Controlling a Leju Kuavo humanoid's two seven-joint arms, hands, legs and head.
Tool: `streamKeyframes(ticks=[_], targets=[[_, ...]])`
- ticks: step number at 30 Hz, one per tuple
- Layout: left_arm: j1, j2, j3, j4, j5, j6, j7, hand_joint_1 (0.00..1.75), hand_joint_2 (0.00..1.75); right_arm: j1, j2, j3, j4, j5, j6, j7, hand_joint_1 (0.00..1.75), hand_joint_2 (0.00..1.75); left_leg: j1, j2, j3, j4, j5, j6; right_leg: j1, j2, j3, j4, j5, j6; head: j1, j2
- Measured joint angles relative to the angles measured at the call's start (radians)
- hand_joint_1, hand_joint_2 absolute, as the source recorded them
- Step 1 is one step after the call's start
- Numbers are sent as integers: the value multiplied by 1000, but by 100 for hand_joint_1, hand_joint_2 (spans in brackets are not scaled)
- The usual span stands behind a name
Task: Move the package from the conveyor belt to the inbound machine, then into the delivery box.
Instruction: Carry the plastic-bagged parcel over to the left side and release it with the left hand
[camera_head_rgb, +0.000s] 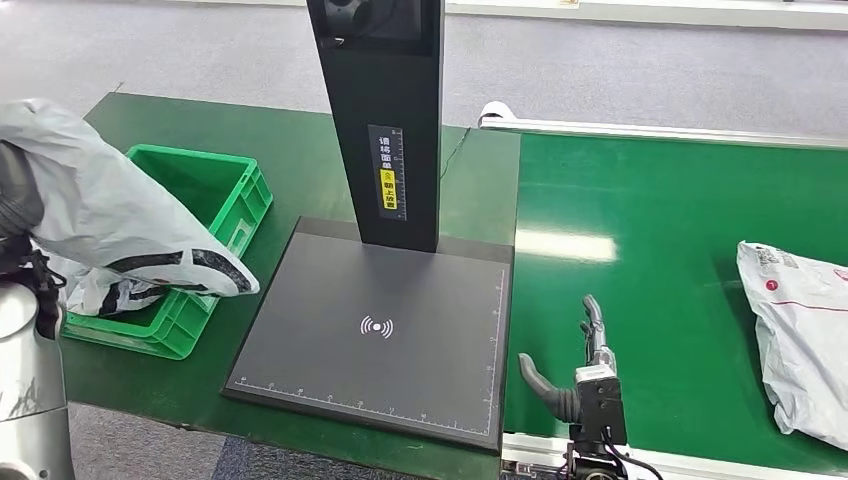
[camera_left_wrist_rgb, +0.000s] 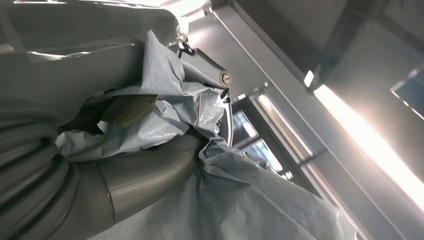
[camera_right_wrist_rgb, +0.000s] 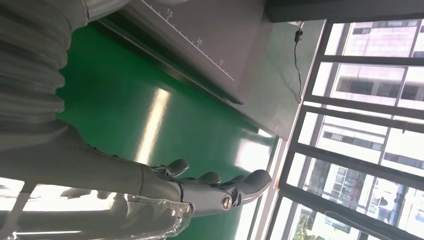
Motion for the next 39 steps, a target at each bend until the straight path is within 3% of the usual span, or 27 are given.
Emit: streamKeyframes(ticks=[4, 13, 27, 32, 39], targets=[[-58, 15, -1, 42, -21, -2, -7, 175, 175, -6, 0, 7, 5, -1, 0, 1, 0, 175, 0, 0, -1, 0, 0, 0, 0, 0, -1, 0, 0, 0, 0, 0], [-165, 21, -95, 12, -104, 61, 48, 175, 175, -14, 1, 27, 20, -1, 2, 1, 0, 175, 0, 0, -2, 0, 0, 0, 0, 0, -1, 0, 1, 0, 0, 0], [-174, 26, -118, 9, -101, 66, 48, 175, 175, -15, 1, 31, 26, -1, 2, 1, 0, 175, 0, 0, -2, 0, 0, 0, 0, 0, -1, 0, 1, 0, 0, 0], [-176, 31, -109, 19, -109, 117, 41, 175, 175, -15, 1, 32, 26, -1, 3, 2, 0, 175, 0, 0, -2, 0, 0, 0, 0, 0, -1, 0, 1, 0, 0, 0], [-197, 78, -26, 225, -101, 148, -22, 175, 175, -21, 3, 32, 27, 1, 12, 12, 0, 175, 0, 1, -2, 0, 0, 0, 0, 1, -1, 0, 0, 0, 0, 0]])
